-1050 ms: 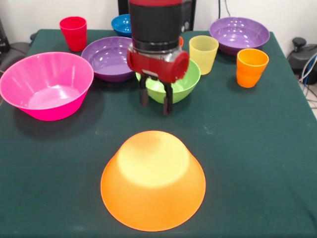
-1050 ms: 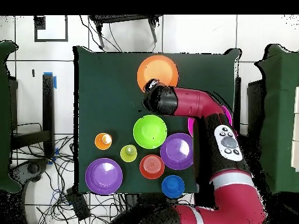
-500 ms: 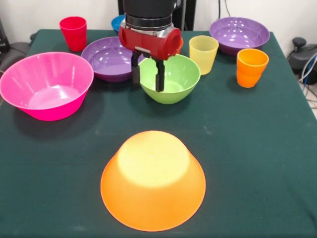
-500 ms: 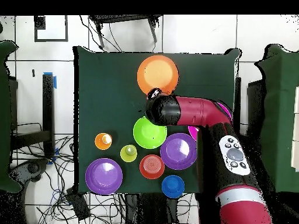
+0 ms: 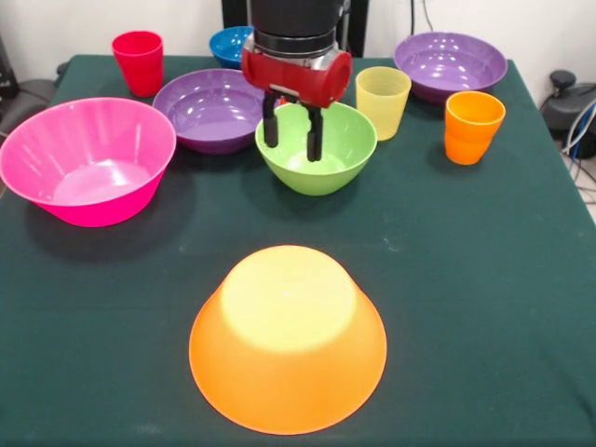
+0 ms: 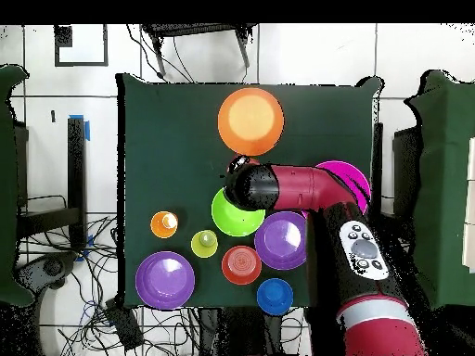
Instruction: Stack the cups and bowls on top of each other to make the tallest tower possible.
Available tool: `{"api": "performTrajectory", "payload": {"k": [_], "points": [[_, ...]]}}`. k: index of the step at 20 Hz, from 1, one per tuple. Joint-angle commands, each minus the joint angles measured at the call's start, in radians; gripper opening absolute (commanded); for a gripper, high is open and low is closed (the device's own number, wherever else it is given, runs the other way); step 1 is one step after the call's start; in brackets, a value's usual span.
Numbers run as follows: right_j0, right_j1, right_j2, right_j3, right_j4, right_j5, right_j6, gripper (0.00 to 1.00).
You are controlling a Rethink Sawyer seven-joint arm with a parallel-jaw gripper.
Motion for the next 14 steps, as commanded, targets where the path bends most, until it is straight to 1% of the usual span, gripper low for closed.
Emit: {"api": "performTrajectory", "payload": {"k": [1, 4, 6, 10, 12, 14], "points": [[0.055, 0.033, -0.003, 0.089, -0.063, -0.062, 0.027, 1.00], [0.074, 0.026, -0.022, 0.102, -0.055, -0.077, 0.053, 1.00], [0.086, 0.007, -0.033, 0.114, -0.042, -0.070, 0.063, 1.00], [0.123, -0.040, -0.058, 0.175, -0.006, -0.050, 0.107, 1.00], [0.151, -0.061, -0.077, 0.207, 0.004, -0.068, 0.139, 1.00], [0.162, -0.065, -0.086, 0.218, 0.007, -0.086, 0.144, 1.00]]}}
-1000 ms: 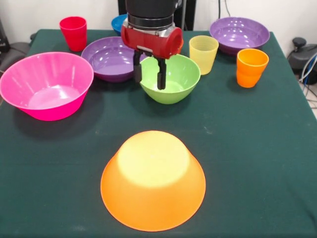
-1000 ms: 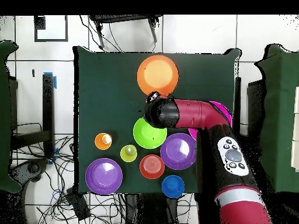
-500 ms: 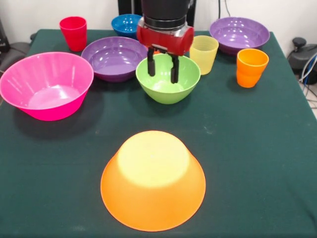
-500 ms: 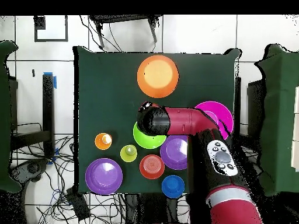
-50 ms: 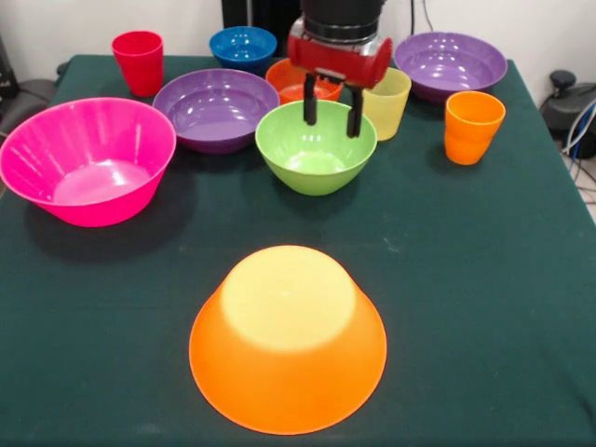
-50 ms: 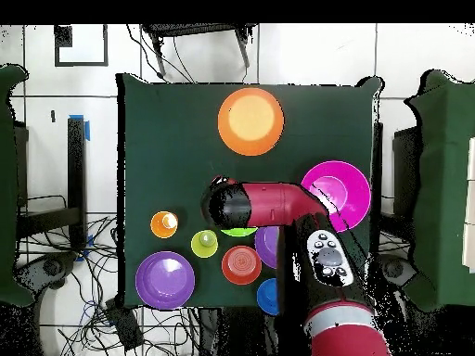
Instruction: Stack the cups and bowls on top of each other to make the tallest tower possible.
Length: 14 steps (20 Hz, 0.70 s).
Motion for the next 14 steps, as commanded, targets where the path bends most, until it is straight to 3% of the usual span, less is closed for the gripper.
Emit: {"api": "performTrajectory", "payload": {"k": [1, 4, 14], "points": [[0.056, -0.026, -0.031, 0.109, 0.006, -0.072, 0.141, 1.00], [0.050, -0.019, -0.037, 0.091, -0.004, -0.084, 0.113, 1.00], [-0.067, 0.014, 0.027, -0.051, -0.030, -0.001, -0.061, 1.00]]}}
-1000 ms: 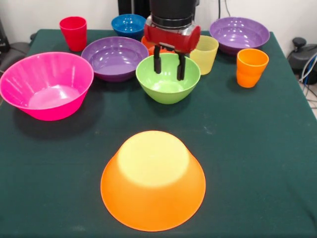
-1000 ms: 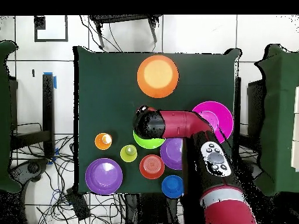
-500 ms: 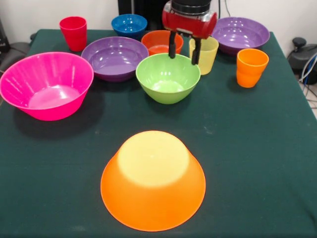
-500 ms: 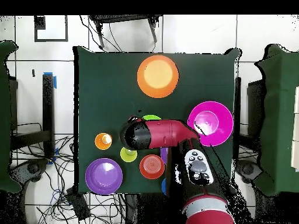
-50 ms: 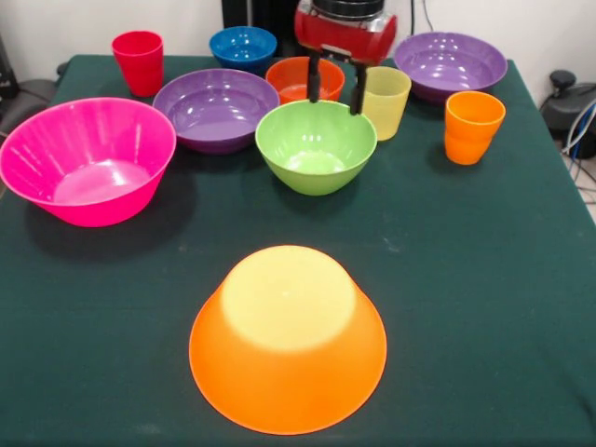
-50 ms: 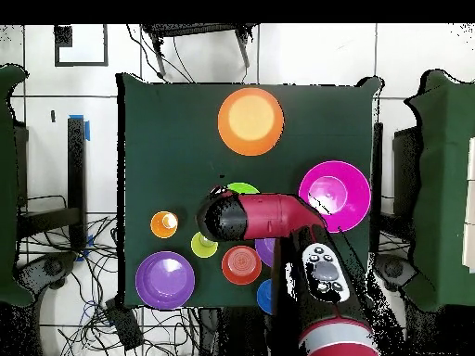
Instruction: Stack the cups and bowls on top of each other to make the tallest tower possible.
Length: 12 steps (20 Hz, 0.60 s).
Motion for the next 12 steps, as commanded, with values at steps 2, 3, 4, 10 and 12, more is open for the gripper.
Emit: {"api": "performTrajectory", "payload": {"k": [2, 3, 4, 10, 12], "points": [[-0.078, 0.065, 0.065, -0.125, -0.041, 0.018, -0.092, 1.00], [-0.090, 0.071, 0.073, -0.137, -0.045, 0.022, -0.106, 1.00], [-0.102, 0.078, 0.081, -0.149, -0.049, 0.026, -0.118, 1.00], [-0.144, 0.113, 0.111, -0.208, -0.066, 0.053, -0.164, 1.00], [-0.153, 0.127, 0.119, -0.231, -0.071, 0.064, -0.177, 1.00]]}}
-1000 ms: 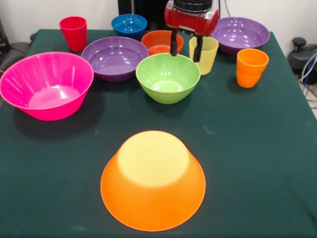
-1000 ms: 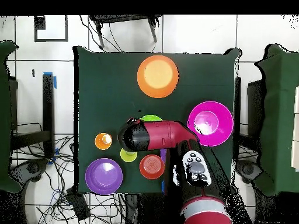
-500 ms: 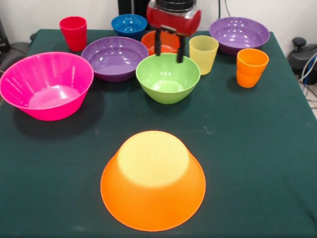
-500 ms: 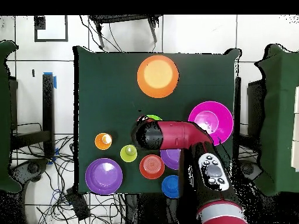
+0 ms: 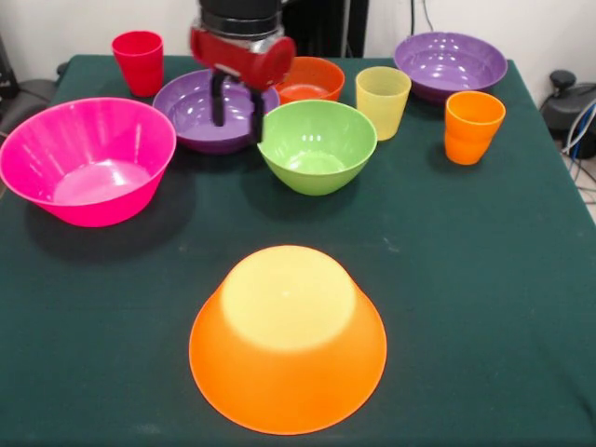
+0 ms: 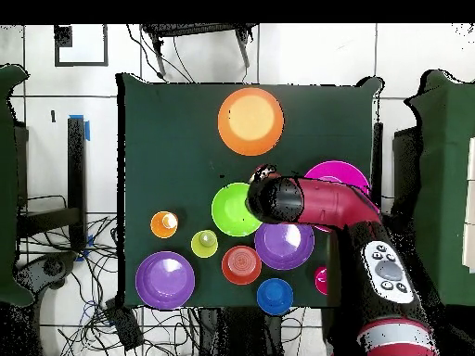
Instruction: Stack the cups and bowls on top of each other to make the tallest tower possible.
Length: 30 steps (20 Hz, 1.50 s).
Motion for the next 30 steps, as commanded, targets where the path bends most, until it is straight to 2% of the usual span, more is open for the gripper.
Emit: {"api": "performTrajectory", "payload": {"k": [1, 8, 22, 30], "points": [[-0.016, 0.085, 0.118, -0.110, -0.072, 0.063, -0.182, 1.00], [-0.057, 0.138, 0.151, -0.198, -0.091, 0.098, -0.250, 1.00], [-0.150, 0.196, 0.212, -0.277, -0.145, 0.146, -0.342, 1.00], [-0.186, 0.182, 0.244, -0.281, -0.164, 0.205, -0.364, 1.00]]}}
